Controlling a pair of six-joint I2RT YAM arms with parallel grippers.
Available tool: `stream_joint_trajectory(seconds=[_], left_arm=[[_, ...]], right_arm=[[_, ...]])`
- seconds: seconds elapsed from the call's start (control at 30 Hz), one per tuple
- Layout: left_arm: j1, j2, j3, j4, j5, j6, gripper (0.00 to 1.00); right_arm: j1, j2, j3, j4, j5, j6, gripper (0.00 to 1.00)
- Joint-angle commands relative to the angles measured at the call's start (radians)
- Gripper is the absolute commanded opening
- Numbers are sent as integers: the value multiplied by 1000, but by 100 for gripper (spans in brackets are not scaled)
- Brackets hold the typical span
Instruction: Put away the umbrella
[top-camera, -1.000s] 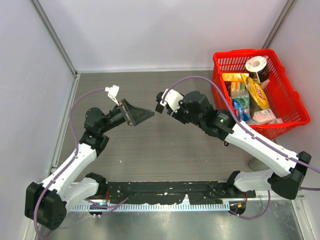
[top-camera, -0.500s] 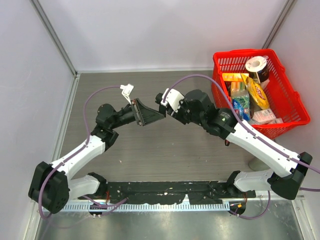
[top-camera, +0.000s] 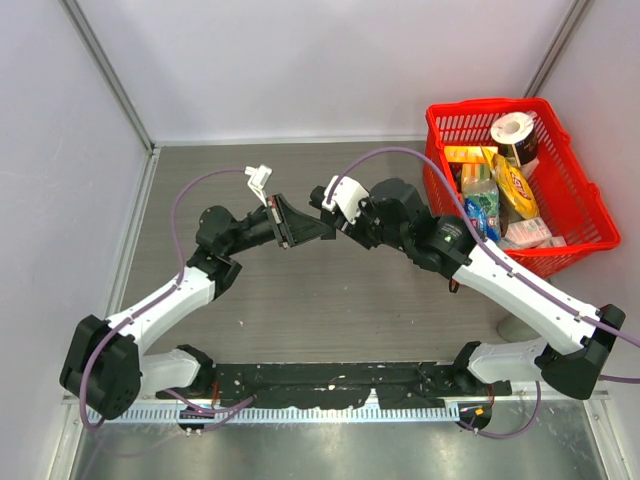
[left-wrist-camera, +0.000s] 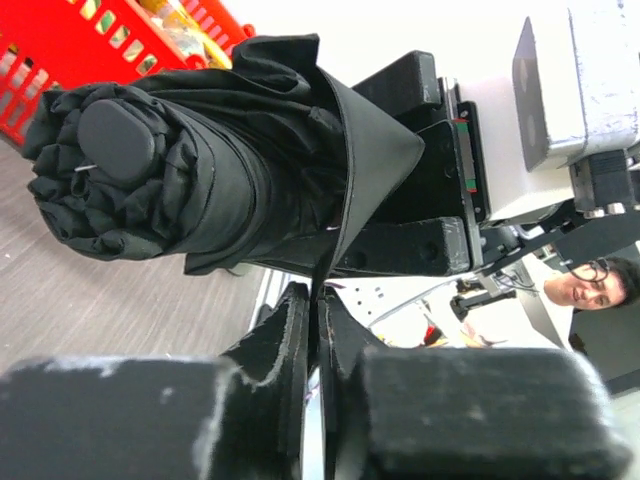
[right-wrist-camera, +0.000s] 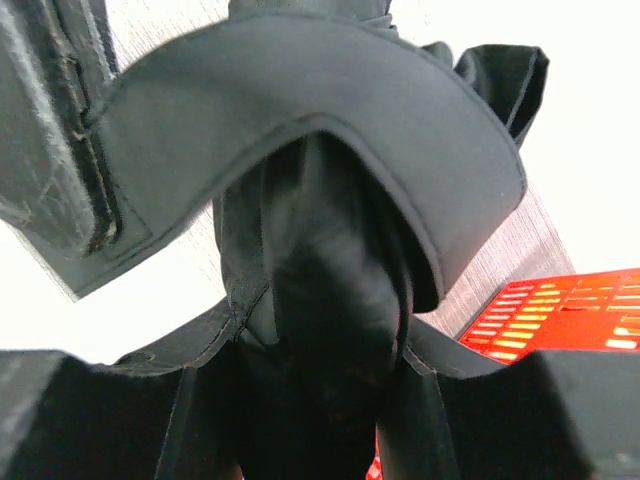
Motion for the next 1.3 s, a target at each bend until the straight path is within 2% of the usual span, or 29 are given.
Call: stream_joint_trajectory(seconds=[0.0,0.17,0.27,0.4,0.57,0.63,0.77,0.83,0.9,1.0,1.03,1.1,1.17,1.23,1.27], left_arm=[[-4,-15,27,33,-5,33,0],[-53,-153,-61,8,-30,78,0],[-127,-260,-82,-166,-85,177,0],[-196,-362,-66,-292,-154,214,0],[-251,-377,-1,-543,-269,325,0],[-251,-380,-3,-695,-353,389,0],[-251,-377,-55,-865,-493,507,0],[-251,-365,-75,-879,-510,535,0],[-253,-344,-84,-854,-468,532,0],[-251,-313,-121,-646,-244,454,0],[-251,-301,-125,-590,-208,426,0],[-250,-272,-96,-641,-203,463,0],[-251,-241,-58,-776,-255,507,0],[-251,-229,-39,-809,-292,507,1],[-251,-233,-44,-794,-308,489,4]], right_arm=[[-7,-23,55,77,35,23,1],[-33,-26,27,129,75,45,1],[-52,-14,26,149,51,51,1],[-64,11,18,167,19,46,1],[-79,19,33,158,-99,78,1],[-102,16,58,117,-186,100,1],[-173,-15,64,54,-262,124,1],[-191,-33,44,51,-283,134,1],[-197,-41,39,52,-299,141,1],[-196,-40,36,55,-299,138,1],[-197,-40,38,58,-297,137,1],[-197,-30,55,49,-308,135,1],[-197,-30,62,41,-310,128,1],[-194,-50,40,61,-299,91,1],[-185,-69,30,77,-276,80,1]])
